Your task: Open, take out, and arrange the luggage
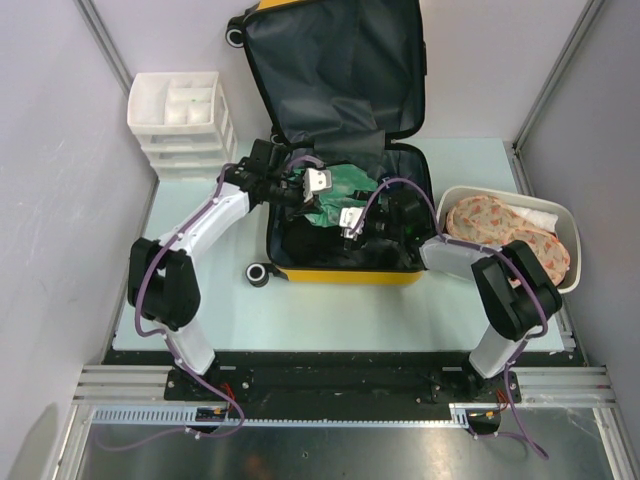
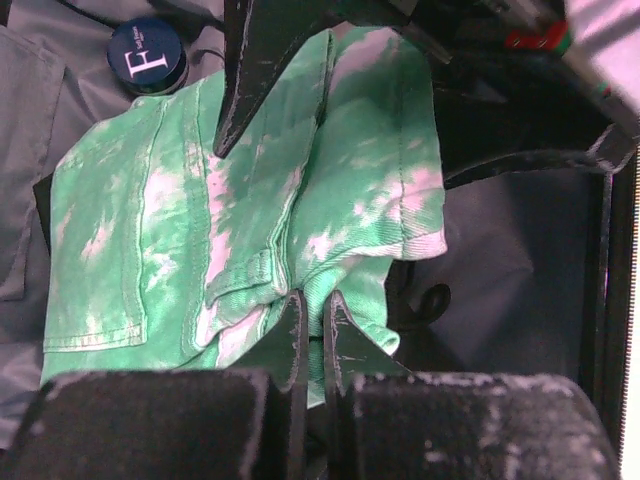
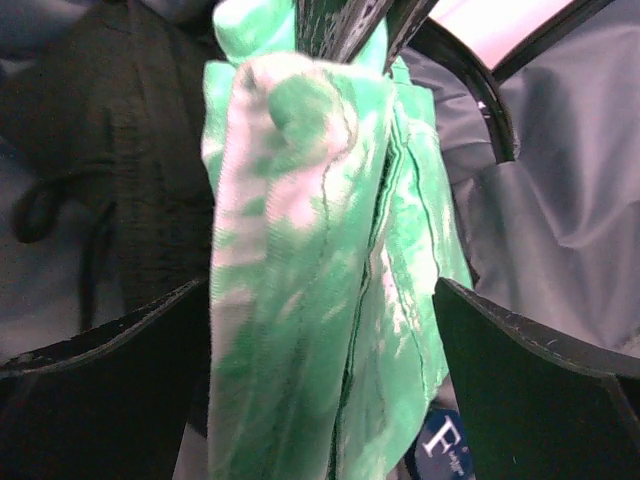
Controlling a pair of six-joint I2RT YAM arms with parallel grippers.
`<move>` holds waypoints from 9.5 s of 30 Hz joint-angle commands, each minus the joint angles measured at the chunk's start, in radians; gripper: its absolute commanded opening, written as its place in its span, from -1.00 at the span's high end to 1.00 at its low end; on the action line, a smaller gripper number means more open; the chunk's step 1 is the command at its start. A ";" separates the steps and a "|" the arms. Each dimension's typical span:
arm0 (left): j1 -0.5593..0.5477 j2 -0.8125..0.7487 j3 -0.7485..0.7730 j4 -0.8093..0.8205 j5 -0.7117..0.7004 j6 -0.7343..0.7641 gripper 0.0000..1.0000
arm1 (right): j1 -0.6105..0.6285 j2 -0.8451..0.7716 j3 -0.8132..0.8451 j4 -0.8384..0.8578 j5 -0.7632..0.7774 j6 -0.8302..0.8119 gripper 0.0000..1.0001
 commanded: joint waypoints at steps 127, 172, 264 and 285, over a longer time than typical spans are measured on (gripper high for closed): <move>-0.150 0.107 -0.315 0.726 -0.731 -0.084 -0.97 | -0.852 -0.273 0.449 -1.226 0.142 0.522 -0.91; -0.086 0.202 -0.107 0.256 -0.341 -0.166 -0.99 | -0.408 -0.261 0.467 -1.070 0.038 0.582 -0.99; -0.055 0.195 0.308 0.005 -0.226 -0.382 0.69 | -0.322 -0.211 0.243 -0.498 -0.081 0.377 -0.99; -0.033 0.233 0.220 0.005 -0.176 -0.333 -0.32 | -0.324 -0.217 0.242 -0.571 -0.058 0.378 -0.99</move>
